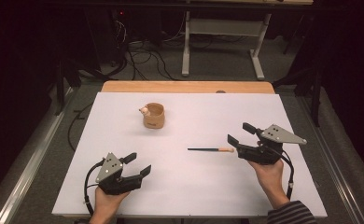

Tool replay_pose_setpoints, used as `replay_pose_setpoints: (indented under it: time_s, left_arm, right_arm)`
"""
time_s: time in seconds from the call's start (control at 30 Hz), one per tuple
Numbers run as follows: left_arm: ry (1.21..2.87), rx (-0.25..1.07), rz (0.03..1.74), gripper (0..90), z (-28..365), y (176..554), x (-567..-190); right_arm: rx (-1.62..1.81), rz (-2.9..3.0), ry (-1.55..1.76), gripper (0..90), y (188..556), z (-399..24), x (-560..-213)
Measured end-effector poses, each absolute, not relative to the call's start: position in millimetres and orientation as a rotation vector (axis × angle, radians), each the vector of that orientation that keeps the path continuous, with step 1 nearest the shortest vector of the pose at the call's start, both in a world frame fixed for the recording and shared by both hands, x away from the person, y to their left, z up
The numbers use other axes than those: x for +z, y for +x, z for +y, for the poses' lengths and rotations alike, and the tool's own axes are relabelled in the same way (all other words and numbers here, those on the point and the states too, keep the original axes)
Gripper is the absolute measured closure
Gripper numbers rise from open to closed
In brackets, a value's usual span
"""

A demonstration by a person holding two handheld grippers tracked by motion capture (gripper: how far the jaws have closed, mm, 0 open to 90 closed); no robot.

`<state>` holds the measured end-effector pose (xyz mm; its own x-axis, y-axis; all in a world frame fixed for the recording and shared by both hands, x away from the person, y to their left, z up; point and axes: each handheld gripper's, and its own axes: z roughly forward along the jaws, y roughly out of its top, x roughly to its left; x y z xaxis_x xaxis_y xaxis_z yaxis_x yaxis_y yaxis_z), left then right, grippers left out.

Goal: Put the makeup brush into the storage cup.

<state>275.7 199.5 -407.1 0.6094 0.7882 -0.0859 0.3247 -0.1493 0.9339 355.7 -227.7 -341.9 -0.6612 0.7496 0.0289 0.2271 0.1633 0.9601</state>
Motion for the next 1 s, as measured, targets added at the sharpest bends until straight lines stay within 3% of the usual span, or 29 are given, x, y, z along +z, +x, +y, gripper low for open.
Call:
replay_pose_setpoints:
  time_s: [1.0]
  left_arm:
    - [1.737, 0.520, 0.912, 30.2, 199.0, 275.2, -407.1]
  right_arm:
    - [1.489, 2.024, 0.880, 21.6, 391.0, -190.7, -335.1]
